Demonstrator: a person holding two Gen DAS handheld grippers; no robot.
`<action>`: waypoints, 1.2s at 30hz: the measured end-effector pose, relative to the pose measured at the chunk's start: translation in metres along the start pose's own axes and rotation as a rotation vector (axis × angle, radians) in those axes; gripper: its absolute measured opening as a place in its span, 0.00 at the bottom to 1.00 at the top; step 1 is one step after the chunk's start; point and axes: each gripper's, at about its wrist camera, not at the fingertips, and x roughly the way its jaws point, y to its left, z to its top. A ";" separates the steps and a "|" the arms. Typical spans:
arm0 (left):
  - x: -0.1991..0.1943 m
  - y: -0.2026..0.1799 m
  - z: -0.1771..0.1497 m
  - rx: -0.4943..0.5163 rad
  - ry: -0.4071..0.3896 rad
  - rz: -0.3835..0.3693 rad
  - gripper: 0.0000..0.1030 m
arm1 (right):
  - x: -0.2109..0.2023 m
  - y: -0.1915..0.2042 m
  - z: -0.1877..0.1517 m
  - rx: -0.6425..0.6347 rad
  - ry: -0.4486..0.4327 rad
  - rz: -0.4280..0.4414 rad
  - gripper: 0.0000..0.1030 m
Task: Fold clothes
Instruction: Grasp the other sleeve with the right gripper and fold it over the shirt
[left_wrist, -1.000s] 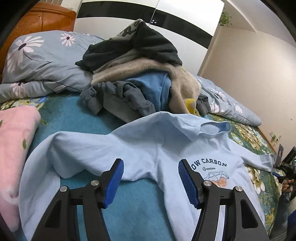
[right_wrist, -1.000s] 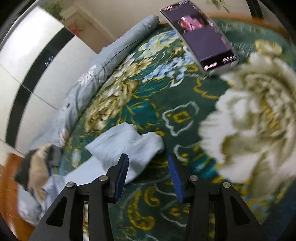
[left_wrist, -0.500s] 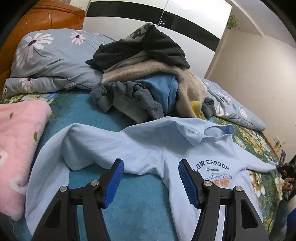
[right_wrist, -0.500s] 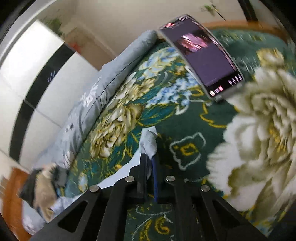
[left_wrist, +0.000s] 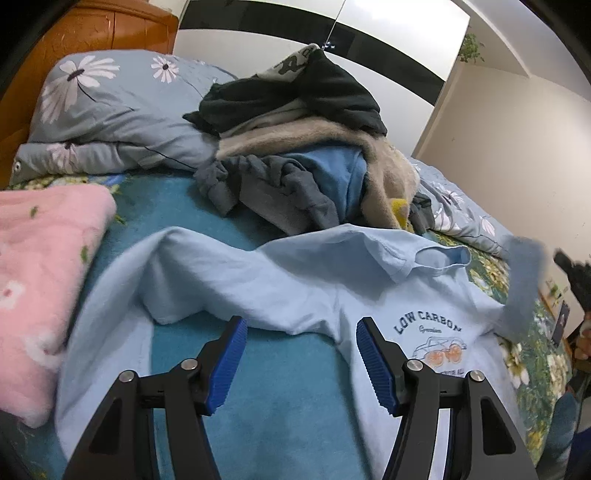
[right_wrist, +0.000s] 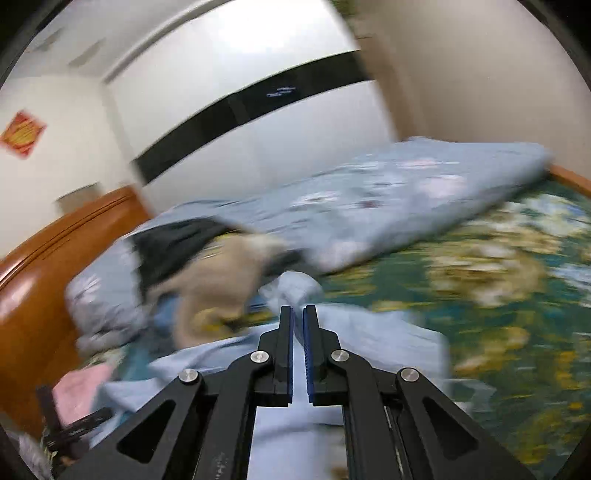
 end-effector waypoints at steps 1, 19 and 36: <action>-0.003 0.002 0.000 0.005 -0.004 0.007 0.64 | 0.011 0.019 -0.005 -0.019 0.013 0.043 0.05; -0.032 0.057 -0.006 -0.103 -0.038 0.029 0.67 | 0.121 0.027 -0.091 -0.161 0.327 -0.170 0.30; -0.027 0.073 -0.021 -0.145 -0.005 0.018 0.67 | 0.170 0.024 -0.112 -0.188 0.427 -0.345 0.10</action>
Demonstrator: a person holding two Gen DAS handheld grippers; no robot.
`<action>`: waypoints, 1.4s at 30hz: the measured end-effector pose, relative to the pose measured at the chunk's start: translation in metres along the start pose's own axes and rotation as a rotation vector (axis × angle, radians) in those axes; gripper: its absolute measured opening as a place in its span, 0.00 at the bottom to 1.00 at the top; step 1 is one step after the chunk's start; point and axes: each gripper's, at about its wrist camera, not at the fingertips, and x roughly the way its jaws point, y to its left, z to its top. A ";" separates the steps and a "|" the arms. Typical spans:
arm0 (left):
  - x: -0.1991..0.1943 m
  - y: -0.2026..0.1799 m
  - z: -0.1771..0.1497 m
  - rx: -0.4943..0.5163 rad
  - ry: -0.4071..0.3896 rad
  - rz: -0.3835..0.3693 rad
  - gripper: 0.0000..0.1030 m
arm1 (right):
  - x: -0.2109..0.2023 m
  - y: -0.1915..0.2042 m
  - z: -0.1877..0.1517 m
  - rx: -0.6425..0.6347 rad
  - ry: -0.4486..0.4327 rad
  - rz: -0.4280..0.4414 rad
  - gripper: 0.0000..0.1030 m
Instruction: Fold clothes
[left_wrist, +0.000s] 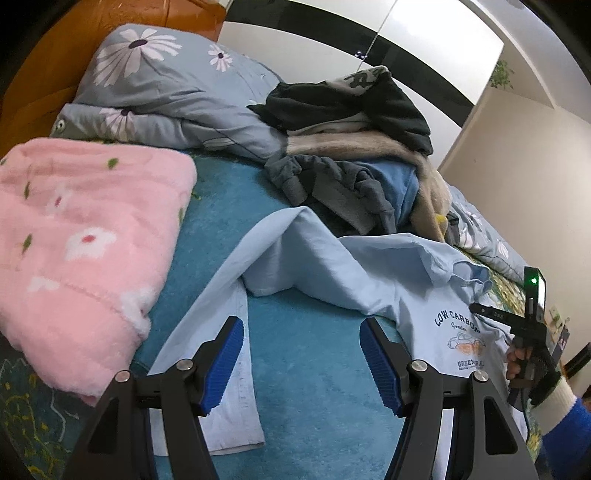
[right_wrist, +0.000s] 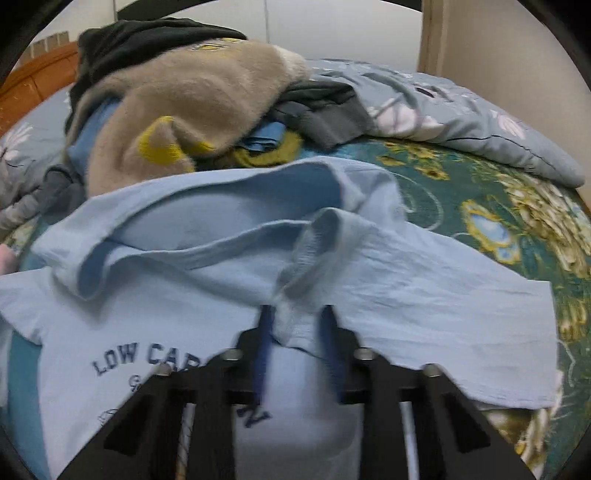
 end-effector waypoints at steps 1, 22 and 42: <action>0.000 0.001 0.000 -0.004 0.001 -0.006 0.67 | -0.002 -0.004 0.001 0.014 0.005 0.008 0.09; -0.013 0.017 -0.001 -0.050 -0.022 -0.052 0.67 | -0.095 0.115 0.017 -0.128 -0.131 0.472 0.03; -0.047 0.055 -0.031 -0.078 0.051 0.156 0.67 | -0.090 0.114 -0.029 -0.132 -0.045 0.493 0.45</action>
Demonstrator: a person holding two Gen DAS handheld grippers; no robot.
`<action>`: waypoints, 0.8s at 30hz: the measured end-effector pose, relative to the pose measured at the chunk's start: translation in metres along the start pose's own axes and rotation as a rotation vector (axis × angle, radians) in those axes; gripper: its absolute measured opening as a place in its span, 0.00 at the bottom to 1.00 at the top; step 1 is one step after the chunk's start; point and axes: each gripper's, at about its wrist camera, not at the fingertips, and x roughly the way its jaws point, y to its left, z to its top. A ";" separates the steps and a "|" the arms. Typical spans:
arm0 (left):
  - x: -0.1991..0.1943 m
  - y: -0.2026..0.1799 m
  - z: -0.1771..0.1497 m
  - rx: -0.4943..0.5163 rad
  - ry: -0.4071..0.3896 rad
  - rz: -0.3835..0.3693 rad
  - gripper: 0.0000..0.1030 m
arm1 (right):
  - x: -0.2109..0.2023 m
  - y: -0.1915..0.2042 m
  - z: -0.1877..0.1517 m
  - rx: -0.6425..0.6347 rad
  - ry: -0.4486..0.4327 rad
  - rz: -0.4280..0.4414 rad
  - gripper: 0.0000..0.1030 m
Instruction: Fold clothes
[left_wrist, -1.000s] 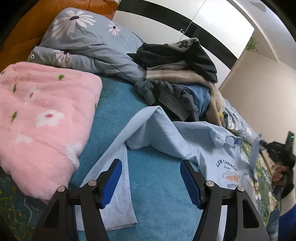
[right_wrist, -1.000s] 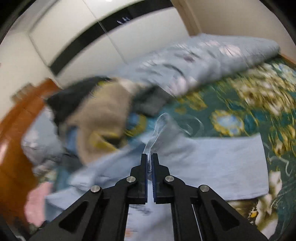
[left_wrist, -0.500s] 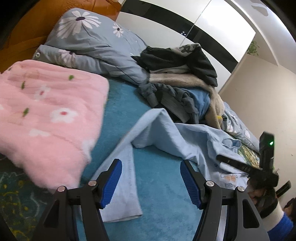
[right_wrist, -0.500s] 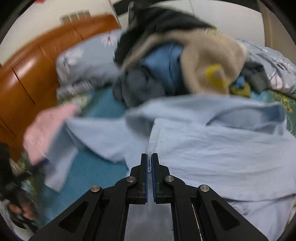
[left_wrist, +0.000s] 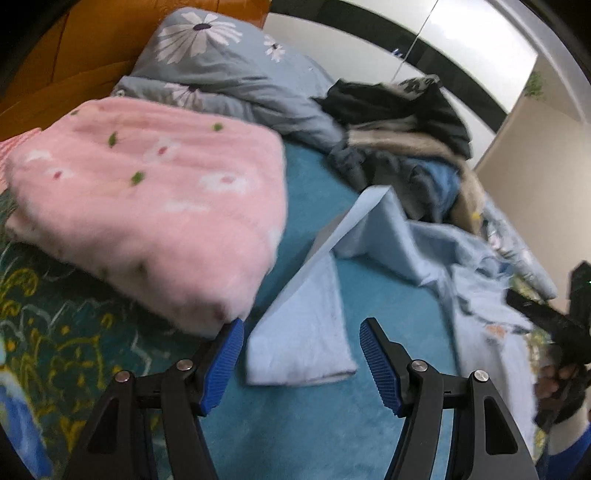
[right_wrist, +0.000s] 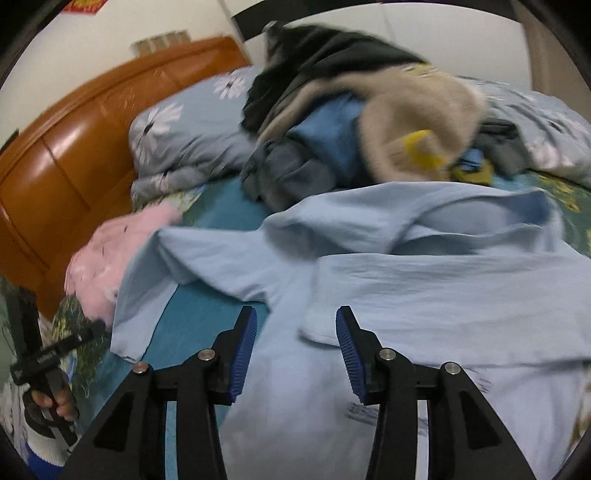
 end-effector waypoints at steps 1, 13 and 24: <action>0.001 0.001 -0.003 -0.007 0.009 0.016 0.67 | -0.006 -0.006 -0.003 0.019 -0.006 -0.008 0.45; 0.020 0.031 -0.020 -0.318 0.041 -0.061 0.06 | -0.047 -0.041 -0.037 0.159 -0.046 -0.003 0.45; -0.062 0.022 0.105 -0.147 -0.171 -0.187 0.05 | -0.069 -0.063 -0.045 0.202 -0.080 -0.033 0.45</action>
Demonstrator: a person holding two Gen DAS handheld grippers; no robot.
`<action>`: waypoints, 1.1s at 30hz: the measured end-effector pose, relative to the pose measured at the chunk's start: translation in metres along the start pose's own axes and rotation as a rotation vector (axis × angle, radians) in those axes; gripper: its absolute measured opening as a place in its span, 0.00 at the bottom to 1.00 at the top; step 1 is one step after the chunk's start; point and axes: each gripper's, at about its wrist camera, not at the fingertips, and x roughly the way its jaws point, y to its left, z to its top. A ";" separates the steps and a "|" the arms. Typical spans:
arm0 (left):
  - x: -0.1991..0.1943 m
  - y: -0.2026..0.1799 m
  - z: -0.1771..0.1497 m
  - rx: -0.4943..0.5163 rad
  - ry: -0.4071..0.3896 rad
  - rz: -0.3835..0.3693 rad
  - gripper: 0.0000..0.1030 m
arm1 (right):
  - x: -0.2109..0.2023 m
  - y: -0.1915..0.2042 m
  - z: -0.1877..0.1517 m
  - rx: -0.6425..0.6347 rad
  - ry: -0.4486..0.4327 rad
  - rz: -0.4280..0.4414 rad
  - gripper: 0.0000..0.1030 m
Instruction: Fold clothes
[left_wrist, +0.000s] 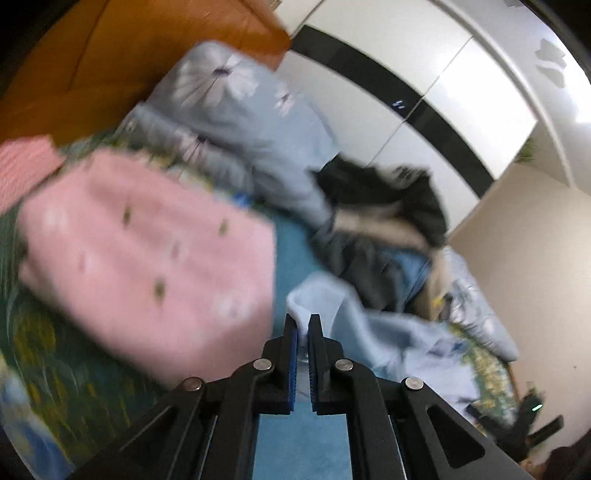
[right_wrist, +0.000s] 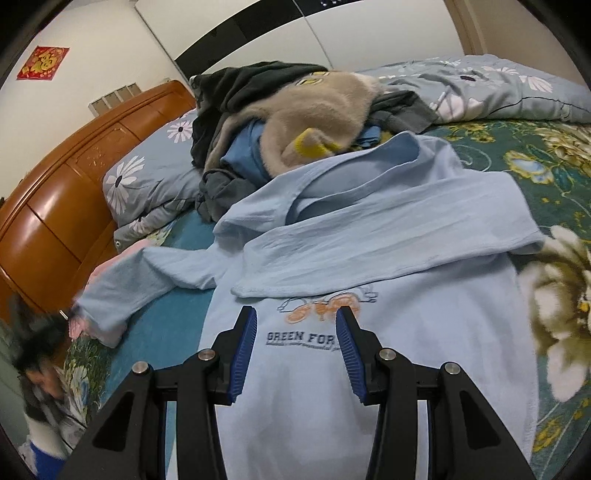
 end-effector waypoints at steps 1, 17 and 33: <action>0.000 0.000 0.014 0.011 0.002 0.003 0.05 | 0.000 -0.002 0.000 0.005 -0.002 -0.001 0.45; 0.025 -0.171 0.034 0.230 0.144 -0.431 0.05 | -0.009 -0.039 0.004 0.068 -0.015 -0.018 0.45; 0.268 -0.379 -0.126 0.357 0.638 -0.554 0.05 | -0.060 -0.123 -0.006 0.205 -0.079 -0.122 0.45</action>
